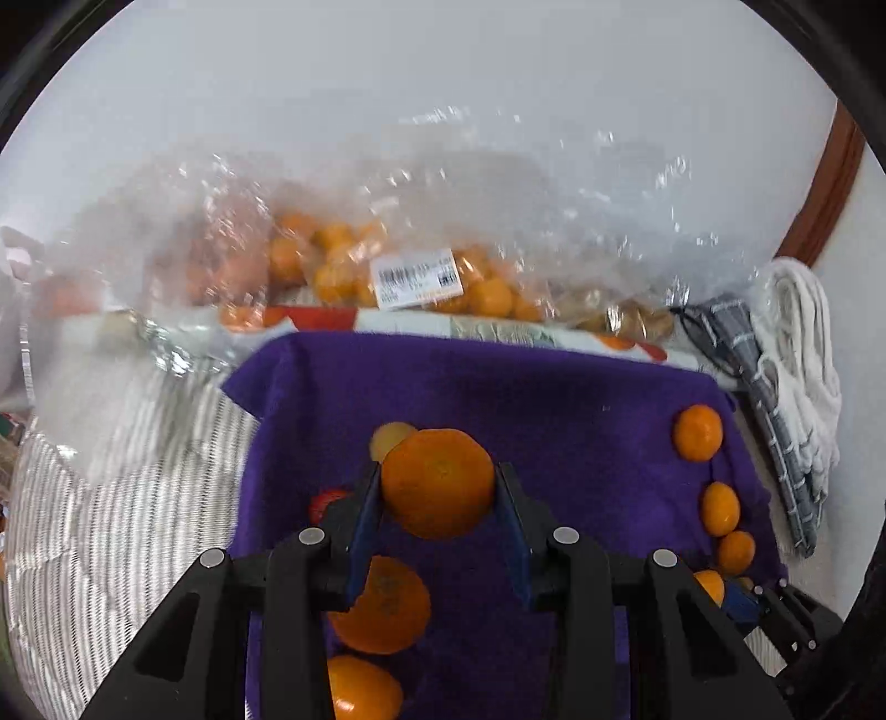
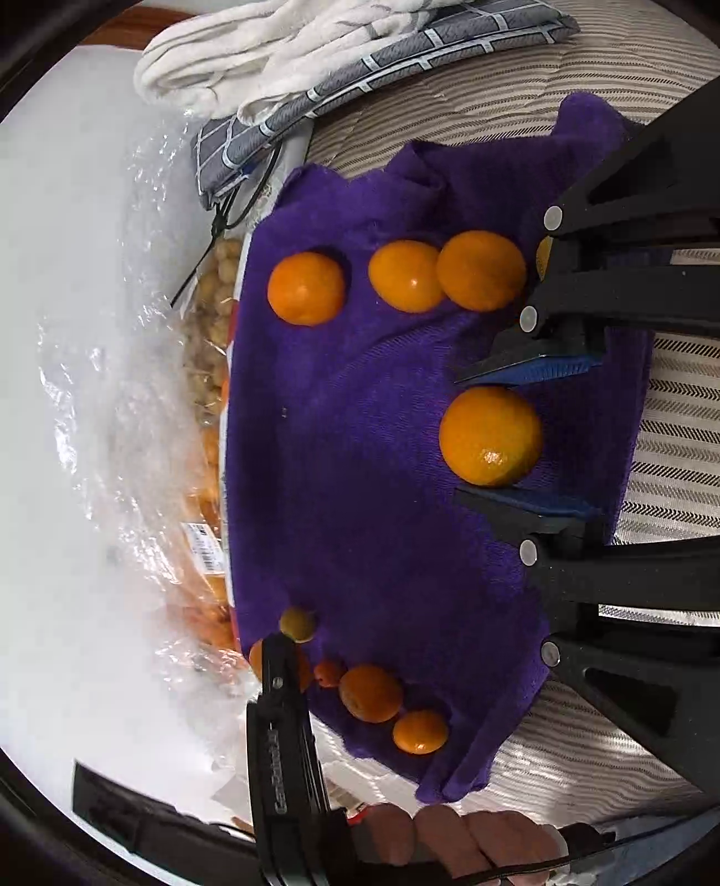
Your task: Organize fruits
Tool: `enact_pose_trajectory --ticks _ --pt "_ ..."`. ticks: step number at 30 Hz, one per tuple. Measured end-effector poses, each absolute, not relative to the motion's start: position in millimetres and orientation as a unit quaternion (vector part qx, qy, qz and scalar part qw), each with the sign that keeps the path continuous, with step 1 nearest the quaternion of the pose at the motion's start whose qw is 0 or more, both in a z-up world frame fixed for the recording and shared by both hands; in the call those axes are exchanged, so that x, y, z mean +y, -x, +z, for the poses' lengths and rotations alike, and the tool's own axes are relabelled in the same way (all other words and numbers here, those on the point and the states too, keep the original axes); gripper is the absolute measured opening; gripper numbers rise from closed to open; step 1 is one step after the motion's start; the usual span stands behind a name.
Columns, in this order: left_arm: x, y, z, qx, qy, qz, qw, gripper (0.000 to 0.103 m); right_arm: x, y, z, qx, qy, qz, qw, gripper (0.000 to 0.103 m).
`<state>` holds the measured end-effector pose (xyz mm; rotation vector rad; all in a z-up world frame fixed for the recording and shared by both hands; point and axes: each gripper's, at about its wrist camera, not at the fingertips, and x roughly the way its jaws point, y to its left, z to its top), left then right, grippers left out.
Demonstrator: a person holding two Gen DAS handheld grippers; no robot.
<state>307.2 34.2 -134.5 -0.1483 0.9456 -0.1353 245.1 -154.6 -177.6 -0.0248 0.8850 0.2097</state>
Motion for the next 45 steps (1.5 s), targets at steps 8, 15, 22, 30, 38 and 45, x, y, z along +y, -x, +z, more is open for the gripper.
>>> enact_pose_trajectory --ticks 8,15,22,30,38,45 --pt "22.3 -314.7 -153.2 0.477 0.048 -0.08 0.874 0.038 -156.3 -245.0 -186.1 0.422 0.007 0.082 0.903 0.034" --pt "22.3 -315.6 -158.5 0.483 0.041 -0.071 0.872 0.038 -152.8 -241.0 -184.7 0.408 0.026 0.073 0.91 0.04" --pt "20.7 -318.8 -157.5 0.491 0.041 -0.077 0.867 0.038 -157.2 -236.4 -176.9 0.381 0.038 0.065 0.922 0.054" --pt "19.9 -309.5 -134.4 0.464 0.049 -0.079 0.881 0.053 -168.0 -232.1 -169.1 0.362 0.011 0.067 0.93 0.064" --pt "14.8 -279.8 -79.1 0.412 0.016 -0.038 0.91 0.07 -175.9 -211.1 -135.7 0.336 0.009 0.039 0.941 0.067" --pt "16.9 -218.9 -36.5 0.386 0.023 -0.029 0.922 0.079 -205.2 -180.7 -100.1 0.37 -0.03 0.03 0.928 0.068"
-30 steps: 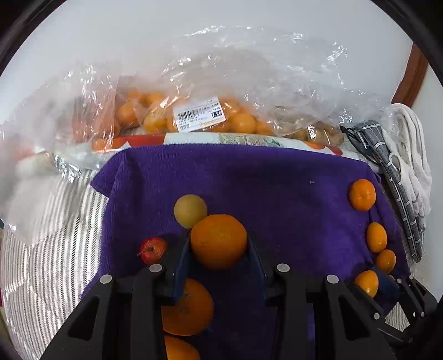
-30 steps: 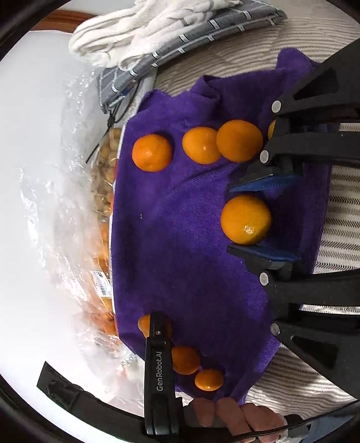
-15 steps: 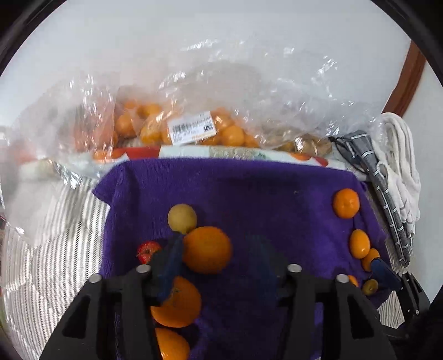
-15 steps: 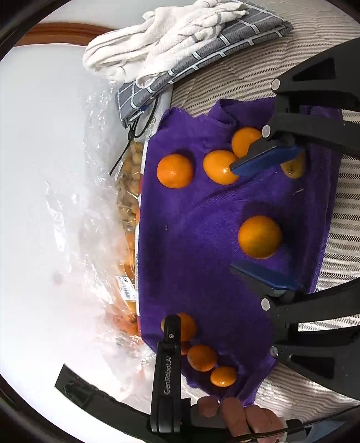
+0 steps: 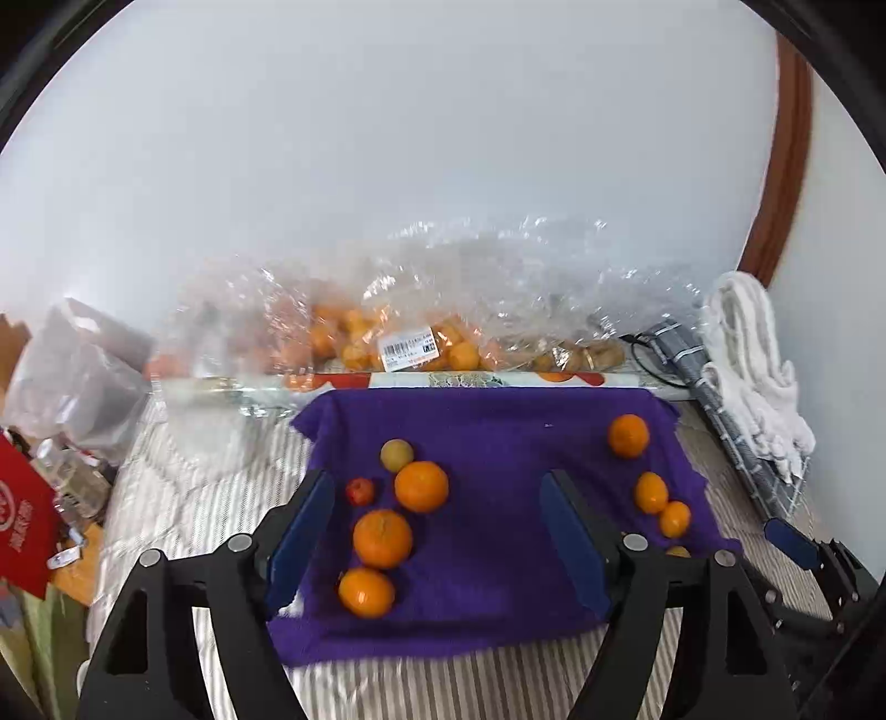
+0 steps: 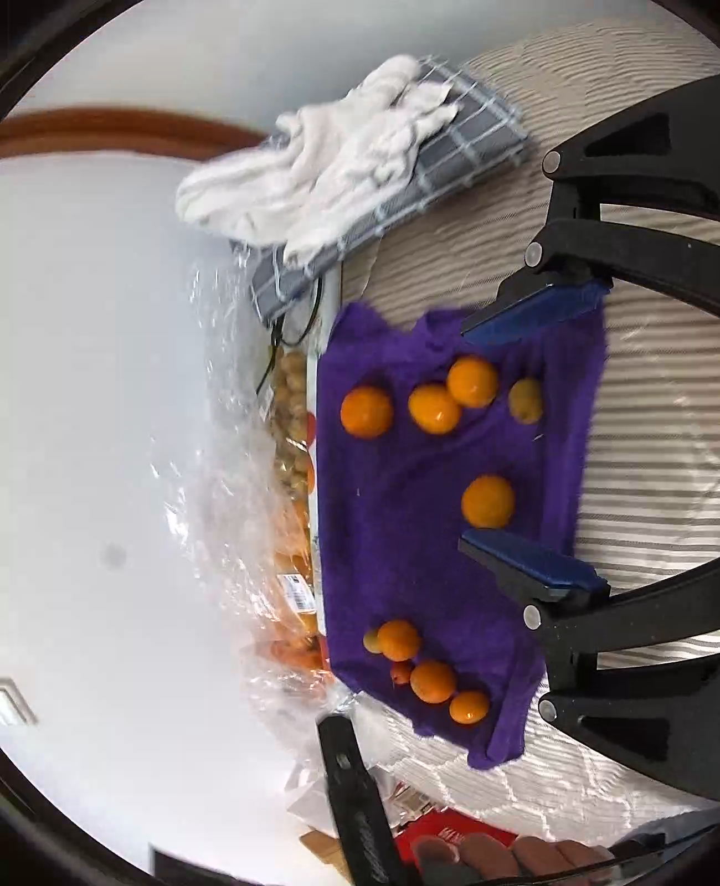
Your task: Organize fruits
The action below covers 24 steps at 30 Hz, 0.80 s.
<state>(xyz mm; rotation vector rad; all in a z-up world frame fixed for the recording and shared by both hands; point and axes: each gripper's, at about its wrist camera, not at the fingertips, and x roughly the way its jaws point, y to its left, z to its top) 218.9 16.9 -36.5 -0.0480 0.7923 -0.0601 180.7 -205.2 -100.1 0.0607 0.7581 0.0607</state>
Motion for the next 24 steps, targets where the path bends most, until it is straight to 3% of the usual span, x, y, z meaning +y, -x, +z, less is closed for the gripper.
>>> enact_pose_trajectory --ticks 11,13,16,24 --pt "6.6 -119.7 -7.8 0.345 0.019 -0.012 0.938 0.088 -225.7 -107.1 -61.6 0.345 -0.025 0.034 0.938 0.069" --pt "5.2 -105.2 -4.6 0.344 0.023 -0.016 0.939 0.088 -226.1 -96.0 -55.3 0.338 -0.023 0.035 0.94 0.082" --pt "2.3 -89.5 -0.5 0.34 0.024 -0.017 0.94 0.089 -224.5 -76.1 -43.6 0.317 -0.009 0.022 0.948 0.092" --pt "3.1 -58.2 4.5 0.328 0.022 -0.012 0.944 0.089 -225.8 -44.6 -28.2 0.301 -0.006 0.022 0.953 0.099"
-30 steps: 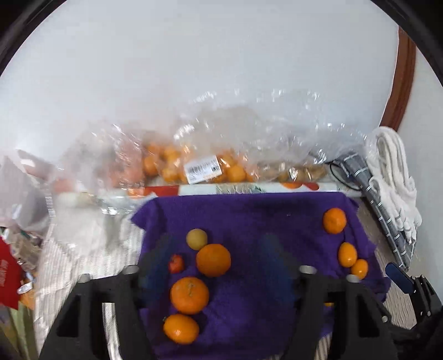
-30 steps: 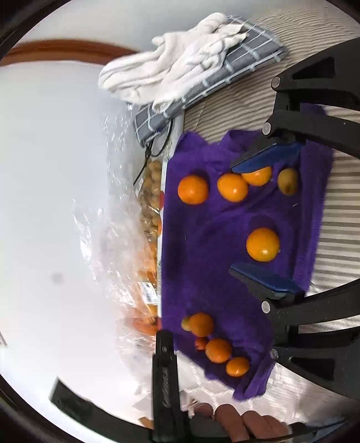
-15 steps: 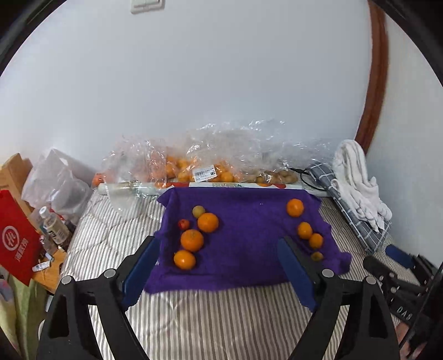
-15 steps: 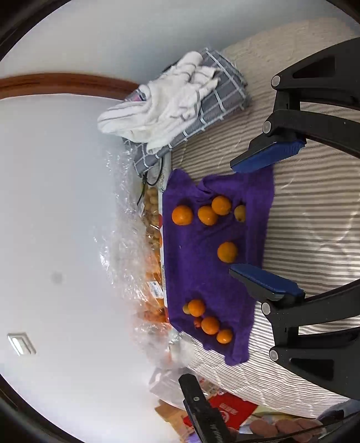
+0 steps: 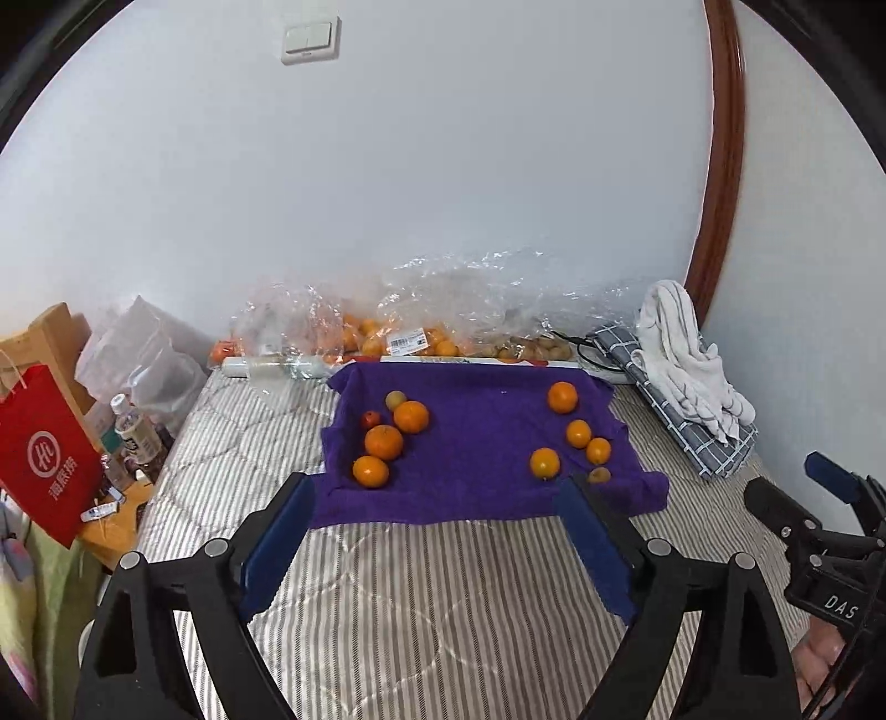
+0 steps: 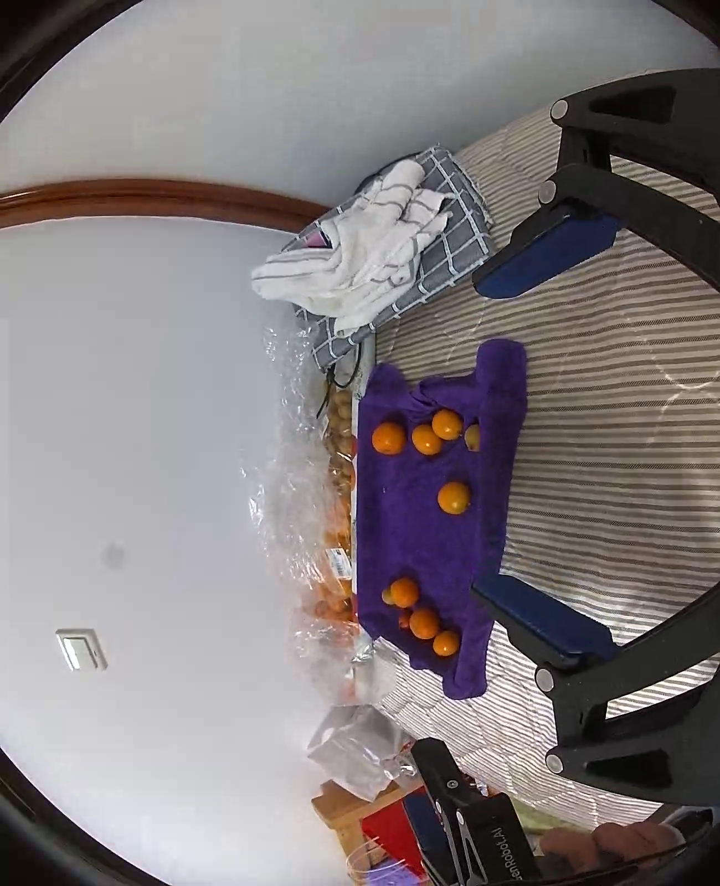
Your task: Organize fruits
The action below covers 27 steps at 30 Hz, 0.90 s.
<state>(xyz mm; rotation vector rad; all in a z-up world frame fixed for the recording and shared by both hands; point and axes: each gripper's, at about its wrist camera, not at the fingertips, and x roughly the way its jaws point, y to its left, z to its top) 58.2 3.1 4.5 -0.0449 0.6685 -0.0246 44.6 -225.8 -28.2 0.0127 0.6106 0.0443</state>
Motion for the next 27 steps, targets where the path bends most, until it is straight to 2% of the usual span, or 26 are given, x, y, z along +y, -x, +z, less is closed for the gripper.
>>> enact_pose_trajectory --ticks 27 --pt "8.0 -51.4 0.5 0.327 0.01 0.006 0.945 0.089 -229.8 -36.3 -25.2 0.292 -0.009 0.011 0.956 0.099"
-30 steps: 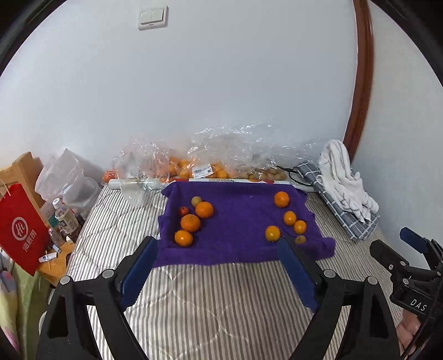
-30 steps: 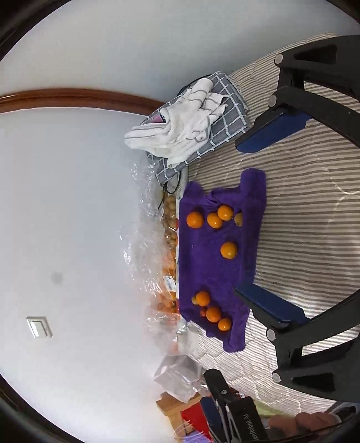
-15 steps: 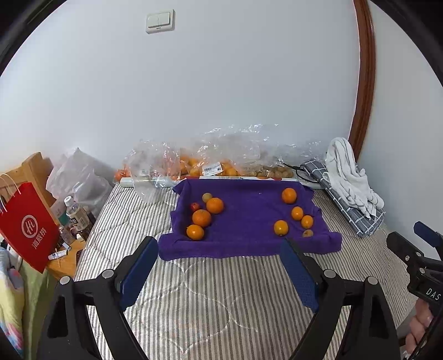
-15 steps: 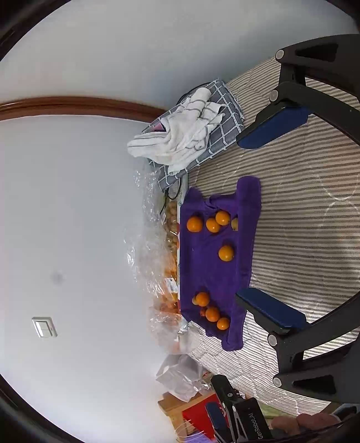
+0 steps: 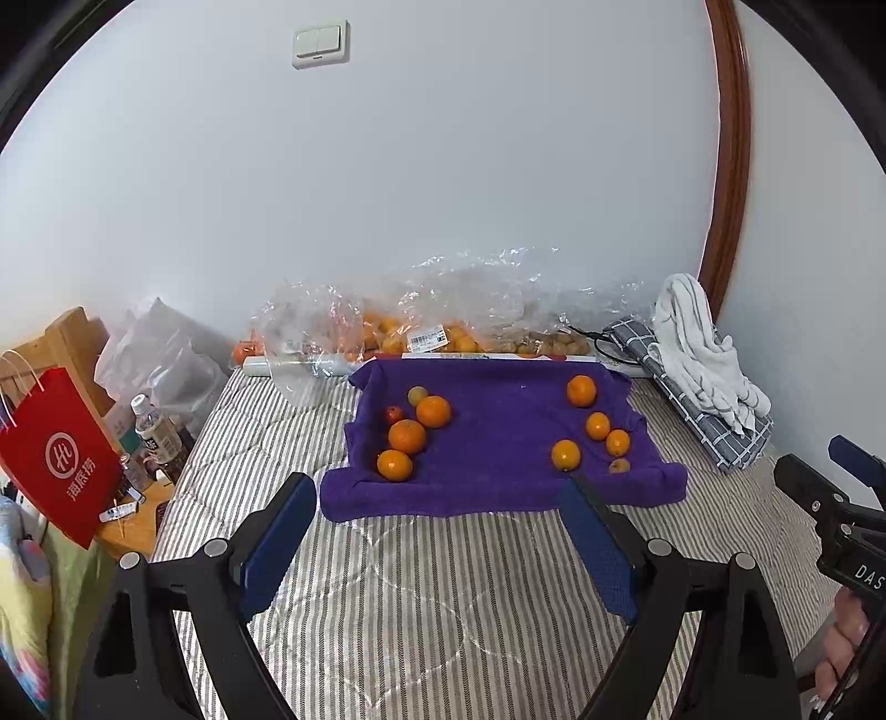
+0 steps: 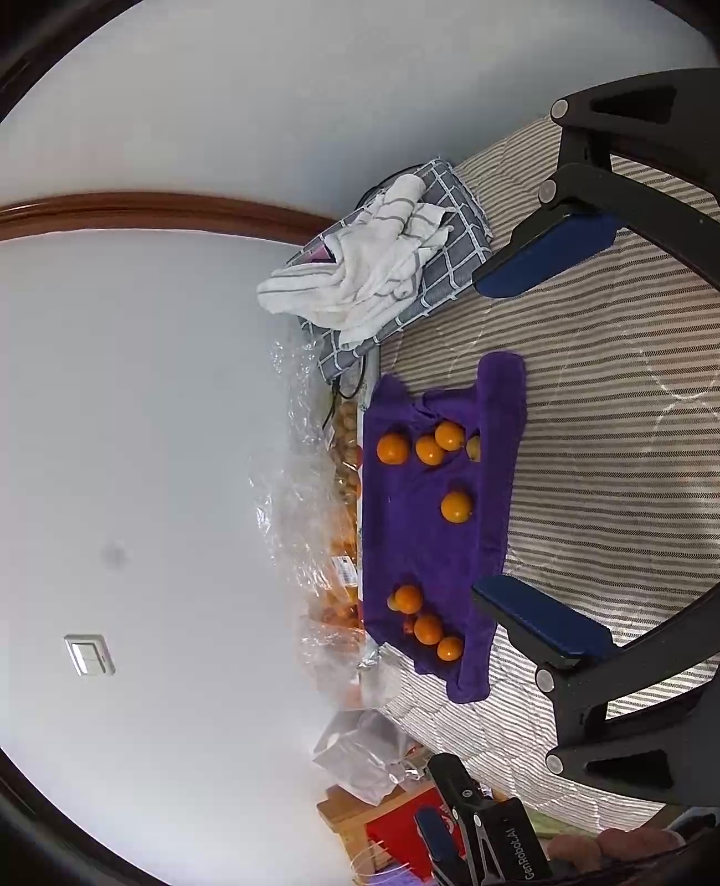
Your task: Organize fruits
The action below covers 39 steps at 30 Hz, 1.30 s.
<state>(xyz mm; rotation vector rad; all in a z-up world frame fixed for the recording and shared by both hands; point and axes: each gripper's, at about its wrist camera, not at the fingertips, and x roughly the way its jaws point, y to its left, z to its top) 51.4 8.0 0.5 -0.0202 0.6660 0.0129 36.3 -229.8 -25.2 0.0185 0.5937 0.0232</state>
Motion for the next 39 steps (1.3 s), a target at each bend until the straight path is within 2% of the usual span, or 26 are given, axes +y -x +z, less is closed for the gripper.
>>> enact_pose_trajectory --ticks 39 --pt "21.2 -51.6 7.3 0.321 0.012 0.001 0.947 0.089 -219.5 -42.3 -17.2 0.289 -0.006 0.019 0.957 0.099"
